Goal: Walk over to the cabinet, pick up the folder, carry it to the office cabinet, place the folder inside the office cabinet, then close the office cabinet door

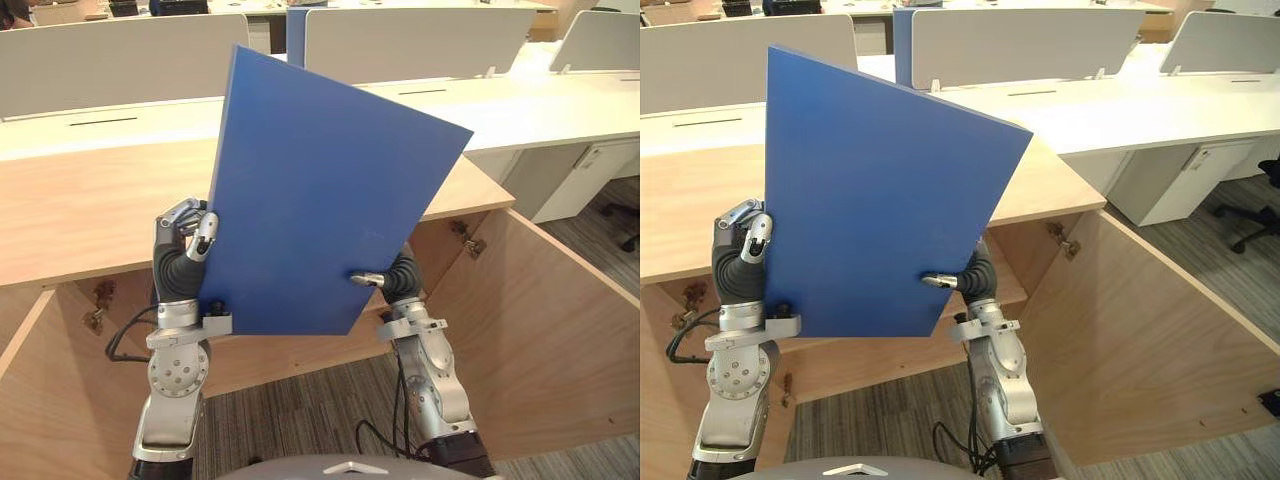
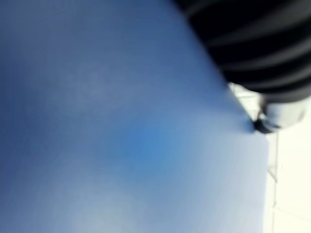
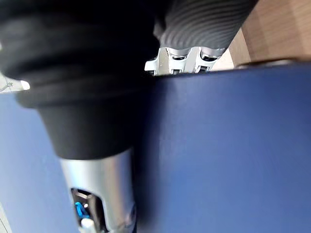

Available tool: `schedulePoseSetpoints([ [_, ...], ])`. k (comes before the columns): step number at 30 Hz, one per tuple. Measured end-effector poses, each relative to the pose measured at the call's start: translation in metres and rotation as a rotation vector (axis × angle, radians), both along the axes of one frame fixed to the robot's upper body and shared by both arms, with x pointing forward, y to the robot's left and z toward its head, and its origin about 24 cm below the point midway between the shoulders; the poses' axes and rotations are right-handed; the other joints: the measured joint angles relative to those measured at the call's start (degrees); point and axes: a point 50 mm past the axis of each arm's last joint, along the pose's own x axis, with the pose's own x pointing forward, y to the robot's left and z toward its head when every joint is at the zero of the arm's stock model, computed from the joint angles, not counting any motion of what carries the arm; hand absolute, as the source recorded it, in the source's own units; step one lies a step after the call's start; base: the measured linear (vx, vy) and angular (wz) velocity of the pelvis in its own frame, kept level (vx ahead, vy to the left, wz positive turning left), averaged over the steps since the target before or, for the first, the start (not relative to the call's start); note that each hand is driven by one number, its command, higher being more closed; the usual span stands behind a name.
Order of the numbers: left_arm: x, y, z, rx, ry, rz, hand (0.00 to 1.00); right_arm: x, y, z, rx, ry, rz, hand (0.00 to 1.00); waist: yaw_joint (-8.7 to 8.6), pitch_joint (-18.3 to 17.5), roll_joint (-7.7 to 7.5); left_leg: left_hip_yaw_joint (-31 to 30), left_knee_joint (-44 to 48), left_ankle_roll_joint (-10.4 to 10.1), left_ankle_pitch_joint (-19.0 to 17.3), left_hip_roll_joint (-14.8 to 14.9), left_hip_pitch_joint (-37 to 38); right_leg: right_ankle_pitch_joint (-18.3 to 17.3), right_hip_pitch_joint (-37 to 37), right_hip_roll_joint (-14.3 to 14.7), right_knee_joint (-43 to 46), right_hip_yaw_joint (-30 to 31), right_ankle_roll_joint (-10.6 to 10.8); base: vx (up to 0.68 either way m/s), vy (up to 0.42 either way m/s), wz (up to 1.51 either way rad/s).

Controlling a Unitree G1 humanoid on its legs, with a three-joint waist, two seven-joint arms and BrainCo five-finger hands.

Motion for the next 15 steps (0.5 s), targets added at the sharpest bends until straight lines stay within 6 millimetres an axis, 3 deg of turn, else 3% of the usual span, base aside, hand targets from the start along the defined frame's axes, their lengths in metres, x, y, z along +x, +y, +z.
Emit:
schedulePoseSetpoints([
  [4, 0.0000, -0.0026, -0.0001, 0.008, 0.000, -0.008, 1.00, -0.0011, 0.0066, -0.0003, 0.017, 0.003, 0.036, 0.00, 0.00, -0.01, 0.00, 0.01, 0.00, 0.00, 0.00, 0.00, -0.01, 0.00, -0.03, 0.00, -0.01, 0.01, 0.00, 0.00, 0.000, 0.00],
  [5, 0.0000, -0.0030, 0.0000, 0.013, -0.001, -0.008, 1.00, -0.0012, 0.0072, -0.0003, 0.016, 0.002, 0.039, 1.00, 0.00, -0.02, -0.01, 0.02, 0.00, 0.00, 0.00, 0.00, -0.02, 0.00, -0.04, 0.00, -0.01, 0.02, 0.00, 0.00, 0.000, 0.00],
  [15, 0.0033, -0.0044, -0.0065, 0.014, 0.029, -0.013, 1.00, -0.0012, 0.0044, -0.0011, 0.000, 0.007, 0.045, 1.00, 0.24, -1.57, -0.23, -0.02, 0.01, 0.18, 0.21, -0.05, -0.82, 0.17, -0.84, 0.00, 0.10, 0.04, 0.14, 0.00, 0.000, 0.00],
])
